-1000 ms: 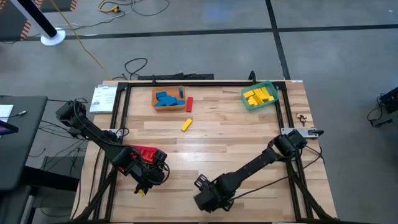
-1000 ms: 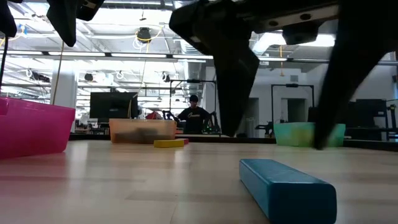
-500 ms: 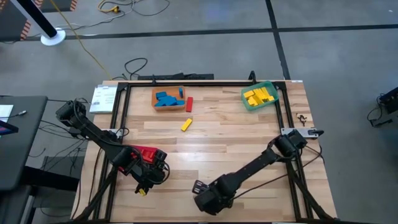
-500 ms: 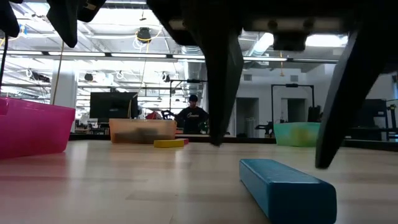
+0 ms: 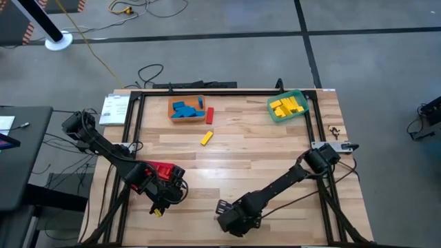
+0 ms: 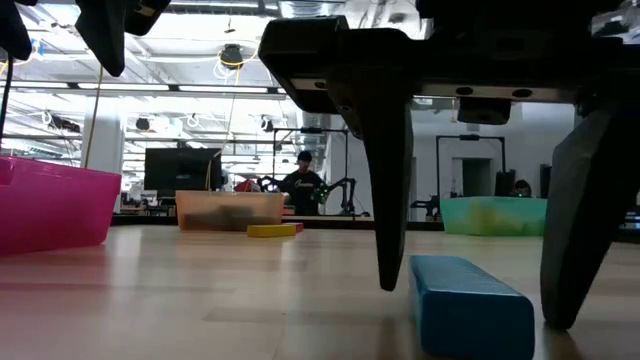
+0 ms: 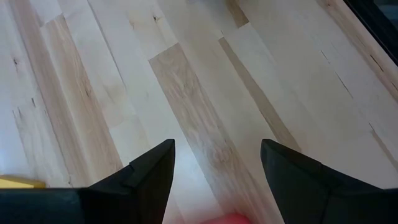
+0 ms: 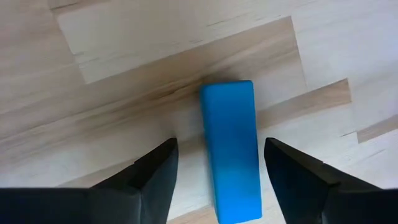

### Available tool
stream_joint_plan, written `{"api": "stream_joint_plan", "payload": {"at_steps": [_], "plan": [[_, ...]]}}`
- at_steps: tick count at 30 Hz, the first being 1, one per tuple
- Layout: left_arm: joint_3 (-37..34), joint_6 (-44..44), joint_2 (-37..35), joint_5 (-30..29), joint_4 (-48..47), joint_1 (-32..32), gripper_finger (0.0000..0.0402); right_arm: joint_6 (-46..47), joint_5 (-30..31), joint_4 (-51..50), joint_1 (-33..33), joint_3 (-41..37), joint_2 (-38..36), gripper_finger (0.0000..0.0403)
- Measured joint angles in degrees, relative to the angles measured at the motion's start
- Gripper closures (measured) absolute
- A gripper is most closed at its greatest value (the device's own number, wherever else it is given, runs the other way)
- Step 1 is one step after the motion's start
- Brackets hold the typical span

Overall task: Sort blocks
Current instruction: Put the blue block into the orange bin

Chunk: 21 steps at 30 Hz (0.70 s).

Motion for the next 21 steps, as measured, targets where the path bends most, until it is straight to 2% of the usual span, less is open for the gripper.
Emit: {"api": "stream_joint_plan", "payload": {"at_steps": [4, 11, 13, 17, 21], "plan": [[0.0, 0.0, 0.0, 0.0, 0.0, 0.0, 0.0168, 1.4, 0.0, -0.1, 0.0, 0.0, 0.0, 0.0177], [0.0, 0.2, 0.0, 0.0, 0.0, 0.0, 0.0168, 7.1, 0.0, -1.8, -0.2, 0.1, 0.0, 0.0278], [0.0, 0.3, 0.0, 0.0, 0.0, 0.0, 0.0168, 9.2, 0.2, -2.0, -0.4, 0.2, 0.0, 0.0296], [0.0, 0.3, 0.0, 0.0, 0.2, 0.0, 0.0168, 13.2, 0.6, -2.8, -0.5, 0.8, 0.0, 0.0304], [0.0, 0.1, 0.0, 0.0, 0.2, 0.0, 0.0168, 19.1, 1.4, -8.4, -1.2, 3.8, 0.2, 0.0299]]}}
